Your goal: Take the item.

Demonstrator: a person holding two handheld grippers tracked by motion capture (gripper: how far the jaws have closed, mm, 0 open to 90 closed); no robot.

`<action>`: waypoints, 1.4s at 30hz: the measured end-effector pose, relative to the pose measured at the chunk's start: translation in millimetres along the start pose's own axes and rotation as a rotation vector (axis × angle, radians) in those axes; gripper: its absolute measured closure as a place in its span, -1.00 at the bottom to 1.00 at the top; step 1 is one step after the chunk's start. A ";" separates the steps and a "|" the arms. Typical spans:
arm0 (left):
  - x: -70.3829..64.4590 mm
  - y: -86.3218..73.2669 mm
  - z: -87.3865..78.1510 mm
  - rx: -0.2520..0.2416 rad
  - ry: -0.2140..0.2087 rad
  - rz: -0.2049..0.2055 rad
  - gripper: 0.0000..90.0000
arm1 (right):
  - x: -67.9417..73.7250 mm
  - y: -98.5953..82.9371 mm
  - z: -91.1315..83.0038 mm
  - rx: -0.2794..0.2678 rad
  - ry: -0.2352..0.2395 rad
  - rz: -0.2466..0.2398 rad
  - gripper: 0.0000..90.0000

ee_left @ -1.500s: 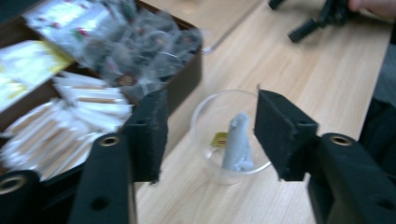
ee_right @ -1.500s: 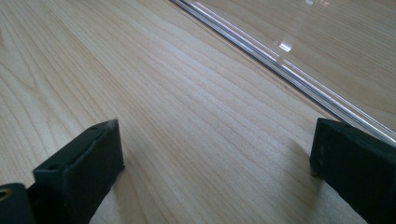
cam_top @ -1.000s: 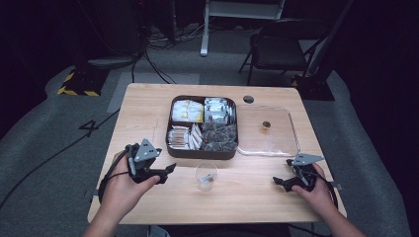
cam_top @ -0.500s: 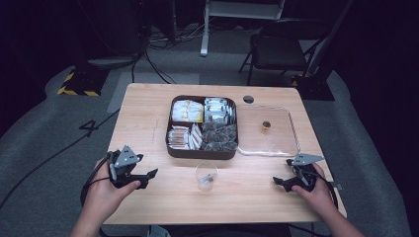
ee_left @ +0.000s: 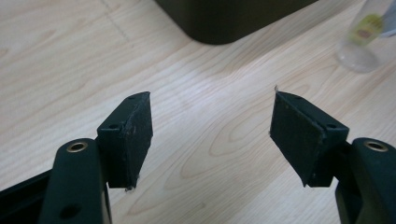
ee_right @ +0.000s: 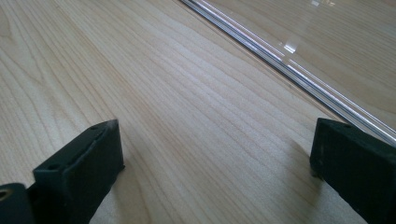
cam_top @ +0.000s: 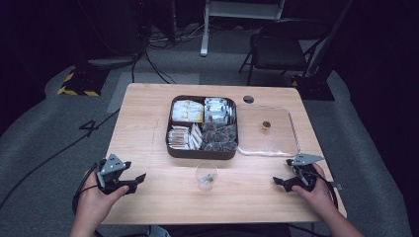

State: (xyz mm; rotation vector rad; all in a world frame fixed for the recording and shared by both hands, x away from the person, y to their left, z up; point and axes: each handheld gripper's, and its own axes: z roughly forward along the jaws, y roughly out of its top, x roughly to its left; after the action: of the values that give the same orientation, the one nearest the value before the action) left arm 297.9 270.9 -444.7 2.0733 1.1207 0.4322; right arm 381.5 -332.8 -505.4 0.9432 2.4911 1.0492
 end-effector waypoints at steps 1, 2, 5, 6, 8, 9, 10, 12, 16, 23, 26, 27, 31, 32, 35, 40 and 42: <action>2.0 -2.5 1.6 0.006 0.003 -0.004 -0.33 | 0.0 0.0 0.0 0.000 0.000 0.000 -0.94; 4.0 -5.0 3.2 0.014 0.004 -0.007 -0.33 | 0.0 0.0 0.0 0.000 0.000 0.000 -0.94; 9.0 -11.4 7.9 0.035 0.016 -0.014 -0.34 | 0.0 0.0 0.0 0.000 0.000 0.000 -0.94; 9.0 -11.4 7.9 0.035 0.016 -0.014 -0.34 | 0.0 0.0 0.0 0.000 0.000 0.000 -0.94; 11.8 -14.6 10.4 0.051 0.022 -0.017 -0.36 | 0.0 0.0 0.0 0.000 0.000 0.000 -0.94; 13.7 -16.6 12.2 0.063 0.024 -0.024 -0.36 | 0.0 0.0 0.0 0.000 0.000 0.000 -0.94; 15.3 -18.1 13.9 0.074 0.027 -0.026 -0.38 | 0.0 0.0 0.0 0.000 0.000 0.000 -0.94; 18.8 -22.4 18.7 0.110 0.040 -0.021 -0.41 | 0.0 0.0 0.0 0.000 0.000 0.000 -0.94; 21.4 -27.3 23.9 0.141 0.060 -0.019 -0.43 | 0.0 0.0 0.0 0.000 0.000 0.000 -0.94; 24.5 -36.1 32.8 0.164 0.064 -0.019 -0.52 | -0.1 0.0 0.0 0.000 0.000 0.000 -0.94; 25.7 -36.5 34.7 0.152 0.063 -0.013 -0.60 | -0.2 0.0 0.0 0.000 0.001 -0.001 -0.94; 25.7 -37.2 36.0 0.144 0.062 -0.016 -0.63 | -0.2 0.0 0.0 0.000 0.001 -0.001 -0.94; 24.6 -41.5 42.8 0.075 0.071 -0.031 -0.82 | -0.2 0.0 0.0 0.000 0.002 -0.002 -0.94; 23.3 -41.0 43.4 0.081 0.076 -0.036 -0.84 | -0.3 0.0 0.0 0.000 0.002 -0.002 -0.94; 22.6 -41.0 44.0 0.079 0.077 -0.041 -0.86 | -0.3 0.0 0.0 0.000 0.002 -0.002 -0.94; 21.0 -39.7 46.6 0.096 0.063 -0.031 -1.00 | -0.3 0.0 0.0 0.000 0.002 -0.002 -0.94; 21.0 -39.7 46.6 0.096 0.063 -0.032 -1.00 | -0.3 0.0 0.0 0.000 0.002 -0.002 -0.94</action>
State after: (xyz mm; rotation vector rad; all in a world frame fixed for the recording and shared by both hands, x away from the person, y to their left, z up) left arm 314.1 281.7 -506.4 2.1344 1.2309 0.4384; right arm 381.8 -332.9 -505.4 0.9396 2.4936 1.0499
